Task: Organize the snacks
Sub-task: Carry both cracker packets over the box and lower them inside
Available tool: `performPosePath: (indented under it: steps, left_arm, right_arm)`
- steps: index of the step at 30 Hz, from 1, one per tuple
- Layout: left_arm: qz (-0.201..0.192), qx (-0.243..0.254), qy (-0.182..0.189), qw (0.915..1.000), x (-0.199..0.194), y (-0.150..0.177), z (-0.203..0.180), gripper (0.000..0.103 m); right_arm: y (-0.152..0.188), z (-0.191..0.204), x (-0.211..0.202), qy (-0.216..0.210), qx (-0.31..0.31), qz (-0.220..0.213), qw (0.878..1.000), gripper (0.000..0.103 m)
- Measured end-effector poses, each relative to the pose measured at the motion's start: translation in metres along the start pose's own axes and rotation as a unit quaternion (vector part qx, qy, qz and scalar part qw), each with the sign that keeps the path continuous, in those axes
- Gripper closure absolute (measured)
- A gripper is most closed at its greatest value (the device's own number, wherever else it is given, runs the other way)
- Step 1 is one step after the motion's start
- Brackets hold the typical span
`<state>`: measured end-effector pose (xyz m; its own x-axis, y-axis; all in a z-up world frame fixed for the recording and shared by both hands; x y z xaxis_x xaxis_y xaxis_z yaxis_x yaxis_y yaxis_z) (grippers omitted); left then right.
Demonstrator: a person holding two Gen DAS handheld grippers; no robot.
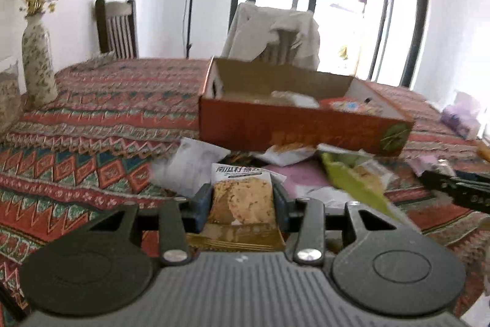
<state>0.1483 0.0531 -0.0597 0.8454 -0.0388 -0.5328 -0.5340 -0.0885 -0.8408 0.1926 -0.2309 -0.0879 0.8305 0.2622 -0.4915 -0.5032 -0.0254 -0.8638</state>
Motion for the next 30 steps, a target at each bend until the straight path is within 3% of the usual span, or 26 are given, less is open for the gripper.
performPosePath:
  steps: [10,22,30]
  left_arm:
    - [-0.047,0.012,0.012,0.9988,-0.005,-0.034,-0.016,0.06]
    - [-0.069,0.014,0.003,0.9975,0.027,-0.087,-0.021,0.06]
    - [-0.07,0.006,-0.003,0.9975,0.057,-0.119,-0.025,0.06]
  right_arm:
    - [-0.023,0.001,-0.001,0.006,-0.007,-0.03,1.0,0.046]
    - [-0.087,0.003,0.019,0.001,-0.021,-0.073,0.997,0.046]
    - [-0.128,0.017,0.054,-0.01,-0.032,-0.076,0.997,0.046]
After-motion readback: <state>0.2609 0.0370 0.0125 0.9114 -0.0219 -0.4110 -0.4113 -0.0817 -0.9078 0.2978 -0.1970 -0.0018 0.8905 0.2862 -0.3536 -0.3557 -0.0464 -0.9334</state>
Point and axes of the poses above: each gripper's, at about its wrist camera, not at the fingertips, and x roughly the way its jaws point, z to its left, y to its underside, the point moved 3 cm from there along x, roughly the way its jaws point, and after that the axes turned 1 degree about z, right-handed, at the moved point
